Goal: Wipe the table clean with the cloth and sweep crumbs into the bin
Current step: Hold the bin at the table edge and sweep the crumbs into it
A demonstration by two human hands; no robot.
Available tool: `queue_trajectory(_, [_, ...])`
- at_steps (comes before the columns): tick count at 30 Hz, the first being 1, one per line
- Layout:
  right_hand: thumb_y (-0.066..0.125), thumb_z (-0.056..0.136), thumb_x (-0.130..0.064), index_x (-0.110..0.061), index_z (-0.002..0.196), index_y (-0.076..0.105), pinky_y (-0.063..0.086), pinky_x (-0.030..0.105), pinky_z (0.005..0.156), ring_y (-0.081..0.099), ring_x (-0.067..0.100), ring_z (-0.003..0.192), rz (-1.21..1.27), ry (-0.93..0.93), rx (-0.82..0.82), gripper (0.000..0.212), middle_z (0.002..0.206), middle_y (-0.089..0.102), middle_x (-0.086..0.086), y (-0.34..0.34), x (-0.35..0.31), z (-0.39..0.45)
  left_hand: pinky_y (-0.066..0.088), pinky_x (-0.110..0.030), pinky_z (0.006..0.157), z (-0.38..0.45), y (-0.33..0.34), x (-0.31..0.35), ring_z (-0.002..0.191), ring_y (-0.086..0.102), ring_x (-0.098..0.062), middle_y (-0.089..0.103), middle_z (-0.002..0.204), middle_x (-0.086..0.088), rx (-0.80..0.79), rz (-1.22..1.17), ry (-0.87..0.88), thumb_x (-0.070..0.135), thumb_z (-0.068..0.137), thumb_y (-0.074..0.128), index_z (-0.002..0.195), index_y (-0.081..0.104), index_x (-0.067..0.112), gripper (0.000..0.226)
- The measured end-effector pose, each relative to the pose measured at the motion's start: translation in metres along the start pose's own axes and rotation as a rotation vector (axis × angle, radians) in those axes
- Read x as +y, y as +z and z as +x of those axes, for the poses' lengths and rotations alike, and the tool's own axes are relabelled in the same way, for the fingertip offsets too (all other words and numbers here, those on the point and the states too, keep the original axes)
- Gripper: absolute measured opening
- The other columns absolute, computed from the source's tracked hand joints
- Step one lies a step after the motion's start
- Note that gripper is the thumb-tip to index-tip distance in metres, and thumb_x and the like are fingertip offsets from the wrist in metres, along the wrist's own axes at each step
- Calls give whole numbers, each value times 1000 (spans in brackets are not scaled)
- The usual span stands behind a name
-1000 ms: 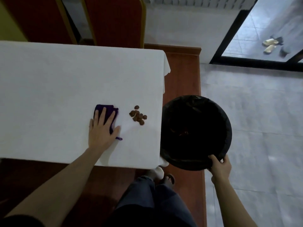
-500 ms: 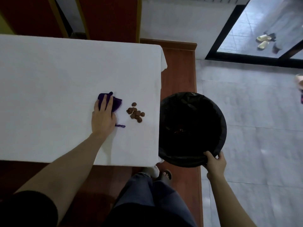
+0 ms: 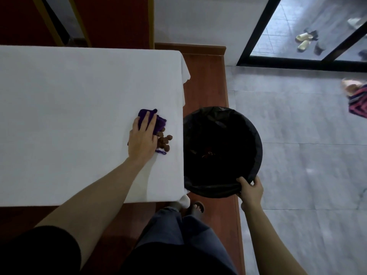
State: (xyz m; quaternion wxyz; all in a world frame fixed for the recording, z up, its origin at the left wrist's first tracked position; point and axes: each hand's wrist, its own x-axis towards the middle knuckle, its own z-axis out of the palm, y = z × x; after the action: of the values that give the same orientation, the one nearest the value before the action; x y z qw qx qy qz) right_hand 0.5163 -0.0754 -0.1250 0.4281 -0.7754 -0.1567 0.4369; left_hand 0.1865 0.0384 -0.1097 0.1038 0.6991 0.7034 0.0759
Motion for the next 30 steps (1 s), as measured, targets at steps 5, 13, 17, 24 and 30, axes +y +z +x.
queue_trajectory(5, [60,82,2,-18,86,59,54,44,74,61,26,79,13,6,1,21,80,62,7,-2,2,0,45,-54,97,-14,5,26,138,35,-40,35,158,-8,-10,10,0,13,90,57,153,34,17,67])
queue_trajectory(13, [61,85,2,-7,103,58,55,38,71,62,25,80,39,20,-6,21,86,63,8,-5,7,-3,44,-53,95,-22,13,73,140,32,-37,33,159,-5,-56,-9,-47,15,90,59,153,35,19,68])
queue_trajectory(17, [61,84,0,-13,94,59,55,41,76,62,26,82,41,30,-15,17,87,63,9,-6,10,-4,45,-53,93,-25,16,90,139,35,-37,36,157,-6,-54,-18,-32,15,90,62,151,37,18,67])
queue_trajectory(24, [59,84,3,-15,91,59,49,35,69,58,21,75,67,26,-24,19,81,61,6,-9,8,-7,45,-51,94,-30,22,110,139,34,-35,34,158,-4,-71,-5,27,17,90,58,153,35,20,67])
queue_trajectory(30, [59,84,3,-15,87,58,47,34,63,56,22,72,67,29,-8,19,78,59,7,-13,8,-7,47,-50,94,-34,27,118,137,39,-34,38,156,-5,-82,24,141,19,88,59,152,35,20,68])
